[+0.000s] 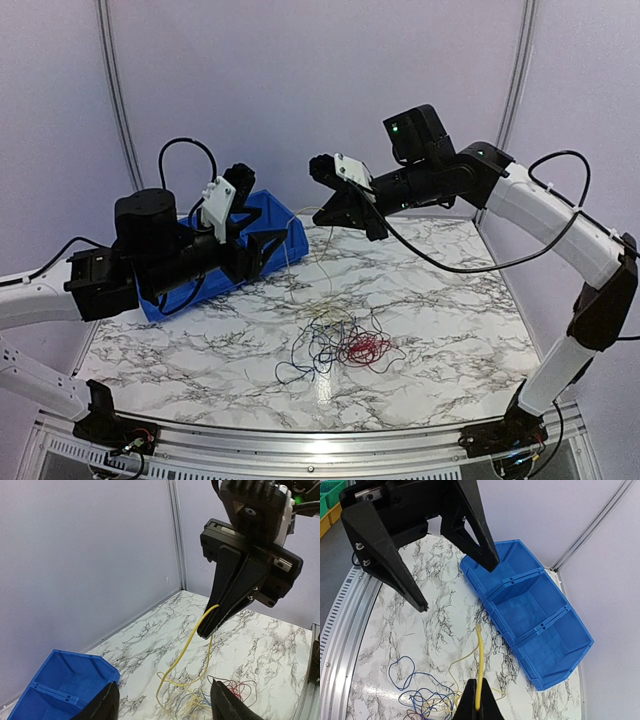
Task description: Untangle the cables
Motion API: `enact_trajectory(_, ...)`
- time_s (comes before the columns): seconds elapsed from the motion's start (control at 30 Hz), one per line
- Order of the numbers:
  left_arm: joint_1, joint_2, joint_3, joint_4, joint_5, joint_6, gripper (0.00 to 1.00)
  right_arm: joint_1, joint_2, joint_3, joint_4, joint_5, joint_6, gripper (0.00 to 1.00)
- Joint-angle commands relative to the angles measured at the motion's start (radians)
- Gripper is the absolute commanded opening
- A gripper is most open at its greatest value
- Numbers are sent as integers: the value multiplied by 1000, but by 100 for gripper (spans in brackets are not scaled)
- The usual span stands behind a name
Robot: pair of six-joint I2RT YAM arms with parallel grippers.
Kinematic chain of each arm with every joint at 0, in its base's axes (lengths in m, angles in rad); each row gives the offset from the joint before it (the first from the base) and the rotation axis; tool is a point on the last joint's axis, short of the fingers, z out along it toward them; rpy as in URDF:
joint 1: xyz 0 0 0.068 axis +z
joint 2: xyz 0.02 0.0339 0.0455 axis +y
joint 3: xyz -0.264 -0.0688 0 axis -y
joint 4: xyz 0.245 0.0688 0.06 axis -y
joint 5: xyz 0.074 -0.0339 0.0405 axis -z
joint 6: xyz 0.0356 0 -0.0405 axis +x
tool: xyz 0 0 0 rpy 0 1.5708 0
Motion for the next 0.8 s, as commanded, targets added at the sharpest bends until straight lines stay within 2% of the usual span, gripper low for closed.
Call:
enact_trajectory(0.0,6,80,58,-64,42,44,59,11,-10,31,-20,-14,-9,0)
enact_trajectory(0.07,6,140,100,-83,66,51,53,19,-7,40,-24,-13,-11,0)
enact_trajectory(0.23,7,190,137,-63,-14,50,28,22,-11,30,-21,-7,-9,0)
enact_trajectory(0.33,10,153,97,-2,-34,46,2,21,-25,-15,4,5,-3,0)
enact_trajectory(0.4,16,113,72,25,-50,34,0,12,-36,-77,50,20,11,3)
enact_trajectory(0.43,22,90,67,24,-59,21,0,0,-43,-113,83,13,32,12)
enact_trajectory(0.5,39,55,82,-14,-82,5,0,-51,-55,-198,156,-52,88,36)
enact_trajectory(0.53,43,40,101,-43,-98,0,0,-78,-65,-252,205,-86,128,45)
enact_trajectory(0.57,47,27,121,-79,-123,-3,0,-112,-79,-311,257,-112,168,49)
enact_trajectory(0.67,57,-11,210,-199,-218,3,0,-146,-109,-462,368,-122,211,56)
enact_trajectory(0.77,71,-41,287,-284,-326,8,0,-155,-122,-586,426,-76,199,58)
